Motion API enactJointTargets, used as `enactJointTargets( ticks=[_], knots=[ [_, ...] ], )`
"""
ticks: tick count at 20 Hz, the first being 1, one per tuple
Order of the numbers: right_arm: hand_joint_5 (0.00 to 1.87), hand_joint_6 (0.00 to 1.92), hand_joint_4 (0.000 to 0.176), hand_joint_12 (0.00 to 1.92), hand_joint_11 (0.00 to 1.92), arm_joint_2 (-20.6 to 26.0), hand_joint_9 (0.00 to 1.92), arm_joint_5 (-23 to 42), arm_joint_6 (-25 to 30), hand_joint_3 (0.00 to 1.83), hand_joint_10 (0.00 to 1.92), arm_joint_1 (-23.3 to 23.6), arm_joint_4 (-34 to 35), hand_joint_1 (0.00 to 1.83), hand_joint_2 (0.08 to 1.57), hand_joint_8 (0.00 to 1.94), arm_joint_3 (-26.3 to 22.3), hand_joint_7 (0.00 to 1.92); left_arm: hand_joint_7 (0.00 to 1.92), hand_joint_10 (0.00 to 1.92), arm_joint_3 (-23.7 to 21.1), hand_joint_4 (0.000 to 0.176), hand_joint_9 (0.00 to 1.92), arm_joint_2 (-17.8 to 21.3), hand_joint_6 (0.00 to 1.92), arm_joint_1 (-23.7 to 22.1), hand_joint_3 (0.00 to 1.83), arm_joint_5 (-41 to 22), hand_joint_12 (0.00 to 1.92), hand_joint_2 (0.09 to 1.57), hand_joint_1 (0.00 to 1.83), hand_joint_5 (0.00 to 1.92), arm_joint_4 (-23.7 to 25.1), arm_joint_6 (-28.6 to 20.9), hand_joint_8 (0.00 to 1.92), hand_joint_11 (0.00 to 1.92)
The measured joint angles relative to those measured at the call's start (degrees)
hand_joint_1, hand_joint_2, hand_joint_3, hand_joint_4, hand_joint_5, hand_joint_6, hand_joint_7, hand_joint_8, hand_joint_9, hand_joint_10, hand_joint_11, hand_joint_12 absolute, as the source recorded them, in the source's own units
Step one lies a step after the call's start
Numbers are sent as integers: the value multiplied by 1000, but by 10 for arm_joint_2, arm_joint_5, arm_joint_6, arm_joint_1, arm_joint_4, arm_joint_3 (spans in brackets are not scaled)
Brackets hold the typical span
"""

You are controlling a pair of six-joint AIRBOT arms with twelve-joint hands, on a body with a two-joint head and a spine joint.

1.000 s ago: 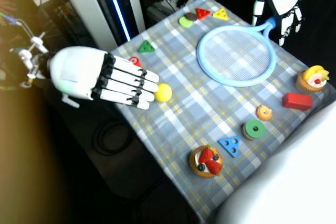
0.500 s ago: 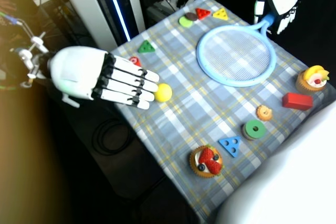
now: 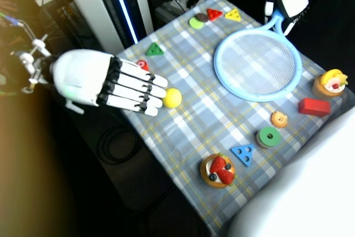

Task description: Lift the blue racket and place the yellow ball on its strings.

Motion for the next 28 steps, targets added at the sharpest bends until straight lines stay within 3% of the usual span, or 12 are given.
enactJointTargets(
  ticks=[6, 8, 10, 13, 15, 16, 17, 20, 21, 23, 25, 28],
  knots=[
    [615, 4, 0, 471, 438, 0, 620, 0, 0, 0, 6, 0, 1, 727, 1272, 3, 0, 629, 1089, 1921, -67, 176, 1269, 51, 1921, 17, 0, -63, 1921, 1175, 1715, 830, 65, -59, 1921, 1398],
    [606, 0, 0, 468, 428, 0, 616, 0, 0, 0, 2, 0, 1, 752, 1253, 0, 0, 618, 1102, 1921, -92, 176, 1380, 70, 1921, 29, 0, -95, 1921, 1148, 1748, 849, 111, -112, 1921, 1486],
    [503, 0, 0, 395, 362, -6, 528, -1, 0, 0, 0, 9, 1, 710, 1174, 0, 7, 520, 1159, 1921, -117, 176, 1485, 86, 1921, 36, 0, -127, 1921, 1144, 1772, 881, 131, -139, 1921, 1579],
    [436, 0, 0, 358, 318, -14, 466, -7, 0, 0, 0, 26, -6, 807, 1044, 0, 18, 466, 1225, 1921, -148, 176, 1528, 97, 1921, 36, 0, -175, 1921, 1138, 1810, 948, 173, -146, 1921, 1574],
    [429, 0, 5, 414, 297, -23, 463, -31, 9, 2, 0, 48, -25, 882, 975, 0, 29, 468, 1253, 1921, -165, 176, 1527, 106, 1921, 41, 0, -203, 1921, 1131, 1822, 973, 193, -161, 1921, 1548],
    [413, 0, 8, 545, 253, -28, 467, -45, 16, 0, 0, 62, -40, 904, 956, 0, 37, 459, 1272, 1921, -174, 176, 1515, 112, 1921, 44, 0, -217, 1921, 1135, 1817, 1000, 205, -168, 1921, 1533],
    [414, 0, 9, 809, 194, -33, 499, -60, 26, 2, 0, 73, -56, 967, 928, 0, 44, 474, 1332, 1921, -182, 176, 1548, 118, 1921, 48, 0, -231, 1921, 1177, 1790, 1046, 213, -178, 1921, 1595],
    [403, 0, 24, 993, 133, -50, 497, -103, 43, 0, 1, 99, -102, 1001, 905, 1, 61, 468, 1384, 1921, -201, 175, 1575, 132, 1921, 53, 0, -265, 1921, 1163, 1801, 1111, 235, -182, 1921, 1618],
    [399, 0, 55, 1085, 79, -57, 485, -122, 53, 2, 0, 110, -120, 974, 926, 0, 70, 466, 1427, 1921, -207, 165, 1610, 132, 1921, 53, 0, -276, 1921, 1189, 1818, 1146, 245, -184, 1921, 1624],
    [413, 0, 56, 981, 139, -65, 509, -154, 61, 0, 2, 128, -146, 973, 928, 0, 79, 491, 1428, 1921, -212, 161, 1605, 132, 1921, 53, 0, -282, 1921, 1219, 1830, 1166, 259, -185, 1921, 1627],
    [444, 3, 35, 925, 199, -71, 542, -183, 63, 0, 7, 144, -169, 994, 925, 2, 87, 507, 1426, 1921, -212, 160, 1606, 132, 1921, 53, 0, -284, 1921, 1181, 1831, 1165, 259, -185, 1921, 1630],
    [496, 6, 44, 975, 353, -84, 711, -222, 66, 0, 48, 161, -195, 1038, 915, 23, 97, 624, 1411, 1921, -214, 157, 1619, 132, 1921, 54, 0, -285, 1921, 1188, 1831, 1135, 259, -185, 1921, 1646]
  ],
)
